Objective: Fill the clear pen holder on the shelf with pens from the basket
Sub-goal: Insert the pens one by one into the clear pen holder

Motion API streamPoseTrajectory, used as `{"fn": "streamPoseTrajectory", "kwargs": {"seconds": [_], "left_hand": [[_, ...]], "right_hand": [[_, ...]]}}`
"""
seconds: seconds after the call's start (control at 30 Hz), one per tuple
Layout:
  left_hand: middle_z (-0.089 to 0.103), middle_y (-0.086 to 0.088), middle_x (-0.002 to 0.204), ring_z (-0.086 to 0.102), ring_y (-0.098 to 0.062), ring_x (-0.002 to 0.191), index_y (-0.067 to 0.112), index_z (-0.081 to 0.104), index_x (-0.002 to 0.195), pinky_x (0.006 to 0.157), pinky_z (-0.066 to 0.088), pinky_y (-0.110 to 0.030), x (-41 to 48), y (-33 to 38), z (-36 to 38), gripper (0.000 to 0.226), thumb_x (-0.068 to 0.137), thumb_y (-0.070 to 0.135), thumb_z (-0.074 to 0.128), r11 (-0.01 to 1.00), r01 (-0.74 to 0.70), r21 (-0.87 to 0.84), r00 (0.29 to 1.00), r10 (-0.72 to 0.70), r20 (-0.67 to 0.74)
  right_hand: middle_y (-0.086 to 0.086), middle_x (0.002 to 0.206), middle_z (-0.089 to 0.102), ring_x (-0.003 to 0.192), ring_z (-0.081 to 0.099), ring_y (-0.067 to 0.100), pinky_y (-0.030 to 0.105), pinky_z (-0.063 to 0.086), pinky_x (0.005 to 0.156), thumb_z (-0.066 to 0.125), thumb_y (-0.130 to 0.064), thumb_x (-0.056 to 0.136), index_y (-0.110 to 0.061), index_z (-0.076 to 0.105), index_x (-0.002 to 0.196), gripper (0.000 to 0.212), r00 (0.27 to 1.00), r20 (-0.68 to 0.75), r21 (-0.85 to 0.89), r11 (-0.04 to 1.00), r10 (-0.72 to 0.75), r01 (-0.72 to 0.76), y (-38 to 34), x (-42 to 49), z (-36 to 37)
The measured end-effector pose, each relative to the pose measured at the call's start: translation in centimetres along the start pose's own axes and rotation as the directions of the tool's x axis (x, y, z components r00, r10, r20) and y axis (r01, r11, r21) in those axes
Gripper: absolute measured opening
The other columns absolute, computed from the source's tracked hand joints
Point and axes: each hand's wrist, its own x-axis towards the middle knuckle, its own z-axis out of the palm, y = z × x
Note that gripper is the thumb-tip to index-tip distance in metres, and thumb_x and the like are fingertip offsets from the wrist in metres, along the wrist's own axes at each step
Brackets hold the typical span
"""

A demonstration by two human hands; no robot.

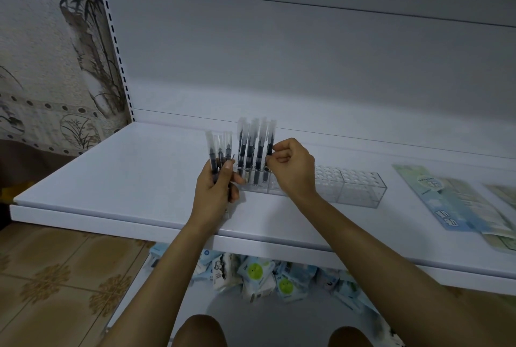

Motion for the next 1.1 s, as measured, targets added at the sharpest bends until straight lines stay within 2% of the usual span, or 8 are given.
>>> {"fn": "streamPoseTrajectory", "kwargs": {"seconds": [0.17,0.37,0.6,0.7,0.87,0.97,1.03,1.1], "left_hand": [[0.063,-0.005,0.071,0.048,-0.010,0.046,0.010,0.055,0.103,0.046,0.042,-0.020,-0.1,0.1,-0.1,0.015,0.101,0.020,0.044,0.999,0.008,-0.042,1.000,-0.008,-0.002],[0.064,-0.005,0.085,0.054,-0.010,0.052,0.010,0.057,0.101,0.051,0.044,-0.024,-0.4,0.3,-0.2,0.014,0.099,0.018,0.045,1.000,0.008,-0.018,0.994,-0.006,0.105],[0.069,0.004,0.073,0.058,-0.011,0.055,0.011,0.057,0.099,0.055,0.048,-0.026,-0.7,0.5,-0.2,0.018,0.099,0.018,0.041,0.999,-0.034,0.033,0.968,0.024,0.251],[0.067,0.004,0.067,0.058,-0.009,0.055,0.012,0.058,0.095,0.056,0.049,-0.024,-0.8,0.8,0.0,0.019,0.100,0.015,0.039,0.994,-0.073,0.084,0.952,0.044,0.303],[0.069,0.003,0.072,0.059,-0.008,0.056,0.011,0.059,0.097,0.059,0.050,-0.023,-0.7,0.6,0.0,0.016,0.100,0.015,0.043,0.985,-0.096,0.145,0.939,0.041,0.340],[0.069,0.003,0.074,0.060,-0.009,0.056,0.013,0.058,0.096,0.059,0.050,-0.023,-0.7,0.4,-0.1,0.014,0.099,0.015,0.045,0.988,-0.062,0.138,0.938,0.010,0.347],[0.070,0.002,0.075,0.061,-0.010,0.057,0.014,0.058,0.097,0.059,0.051,-0.022,-0.7,0.3,0.0,0.013,0.098,0.017,0.046,0.989,-0.046,0.142,0.938,-0.006,0.346],[0.070,0.000,0.077,0.064,-0.014,0.058,0.017,0.060,0.097,0.057,0.050,-0.021,-0.6,0.2,0.0,0.012,0.097,0.019,0.048,0.984,-0.054,0.171,0.937,-0.009,0.350]], "right_hand": [[-0.001,0.083,0.063,0.072,0.058,0.004,0.006,0.046,0.065,0.071,-0.004,0.078,-0.008,0.060,0.098,0.023,1.000,0.006,0.033,0.999,0.015,-0.015,-0.2,-0.2,-0.2],[-0.002,0.091,0.063,0.086,0.060,0.008,0.016,0.049,0.079,0.061,0.001,0.084,-0.007,0.059,0.103,0.021,0.969,-0.235,0.198,0.973,-0.069,0.117,-2.4,-1.5,-2.1],[-0.009,0.084,0.066,0.075,0.061,-0.008,0.007,0.047,0.068,0.067,-0.014,0.087,-0.010,0.068,0.104,0.018,0.984,0.179,0.244,0.969,-0.014,-0.030,-4.2,-3.7,-1.4],[0.000,0.077,0.067,0.066,0.063,-0.001,0.011,0.048,0.061,0.066,-0.010,0.087,-0.002,0.068,0.094,0.011,0.961,0.276,0.299,0.952,-0.025,-0.062,-4.7,-3.9,-0.8],[0.001,0.067,0.063,0.059,0.057,0.004,0.014,0.048,0.057,0.064,-0.008,0.088,-0.004,0.065,0.079,0.009,0.973,0.230,0.287,0.952,0.037,-0.104,-4.9,-3.4,-0.9],[0.010,0.080,0.069,0.072,0.062,0.010,0.021,0.052,0.068,0.062,-0.013,0.090,-0.010,0.067,0.085,0.008,0.981,0.184,0.315,0.941,0.065,-0.122,-4.9,-3.0,-1.4],[0.018,0.087,0.069,0.072,0.062,0.018,0.023,0.049,0.065,0.060,-0.018,0.092,-0.013,0.067,0.090,0.009,0.983,0.164,0.295,0.947,0.081,-0.127,-4.8,-2.9,-1.6],[0.014,0.086,0.069,0.074,0.064,0.018,0.024,0.049,0.063,0.057,-0.022,0.094,-0.029,0.064,0.096,0.011,0.981,0.177,0.261,0.958,0.078,-0.123,-4.6,-3.1,-1.6]]}}
